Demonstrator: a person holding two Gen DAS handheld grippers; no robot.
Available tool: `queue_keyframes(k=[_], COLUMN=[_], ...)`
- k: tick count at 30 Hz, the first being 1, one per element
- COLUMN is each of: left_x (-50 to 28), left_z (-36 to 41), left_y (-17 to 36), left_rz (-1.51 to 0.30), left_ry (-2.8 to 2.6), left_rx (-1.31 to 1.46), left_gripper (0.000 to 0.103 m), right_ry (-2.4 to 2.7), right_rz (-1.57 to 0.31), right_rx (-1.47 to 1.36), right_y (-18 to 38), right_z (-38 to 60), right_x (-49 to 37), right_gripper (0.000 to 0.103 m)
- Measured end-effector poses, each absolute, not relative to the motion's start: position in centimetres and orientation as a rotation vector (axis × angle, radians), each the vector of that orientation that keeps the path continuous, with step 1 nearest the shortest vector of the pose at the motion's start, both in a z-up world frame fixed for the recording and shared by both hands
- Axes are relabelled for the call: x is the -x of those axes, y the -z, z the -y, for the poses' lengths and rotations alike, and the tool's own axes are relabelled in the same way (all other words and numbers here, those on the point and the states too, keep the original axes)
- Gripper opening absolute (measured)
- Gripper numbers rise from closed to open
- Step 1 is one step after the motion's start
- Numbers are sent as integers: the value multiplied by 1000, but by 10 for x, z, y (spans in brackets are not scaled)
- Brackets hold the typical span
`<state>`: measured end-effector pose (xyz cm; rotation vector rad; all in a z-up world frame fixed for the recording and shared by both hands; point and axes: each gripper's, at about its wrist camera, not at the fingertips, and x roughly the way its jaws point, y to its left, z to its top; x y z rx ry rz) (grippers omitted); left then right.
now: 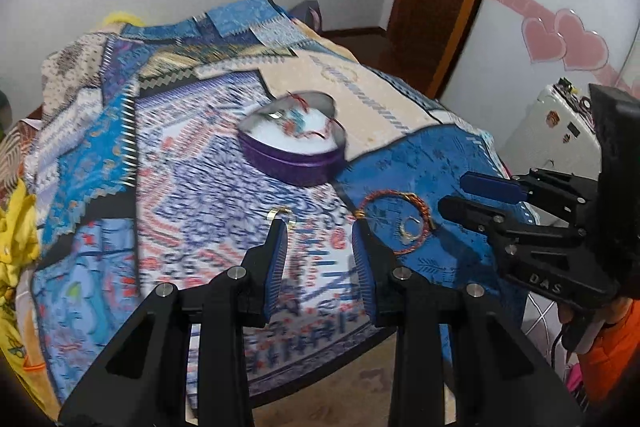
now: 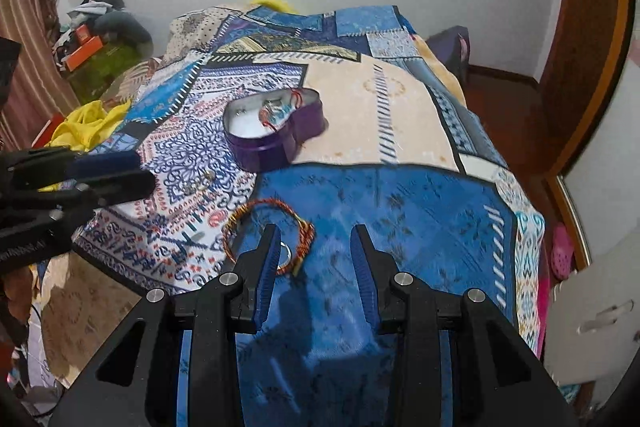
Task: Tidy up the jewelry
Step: 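Return to the quilt and grasp the red-and-gold beaded bracelet with the left tool, then grasp a gold ring with the right tool while the left tool lifts the bracelet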
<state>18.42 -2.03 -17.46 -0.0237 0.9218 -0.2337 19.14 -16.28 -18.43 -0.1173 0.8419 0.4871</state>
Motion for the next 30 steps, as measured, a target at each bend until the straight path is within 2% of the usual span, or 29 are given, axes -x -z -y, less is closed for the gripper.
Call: queue_keyframes(k=[7, 12, 15, 30], left_x=[-203, -214, -214, -178], left_z=[47, 56, 61, 13], left_y=[202, 215, 217, 173], left_rz=[-998, -1033, -1029, -897], left_ry=[278, 281, 274, 188], left_rx=[42, 49, 14, 54], left_gripper=[33, 13, 5, 5], right_ry=[-471, -472, -480, -555], right_rz=[-852, -859, -869, -890], right_rx=[80, 59, 52, 101], right_y=[186, 188, 191, 200], right_z=[178, 183, 184, 149], right_x=[-188, -185, -184, -184], right_gripper=[33, 33, 33, 33])
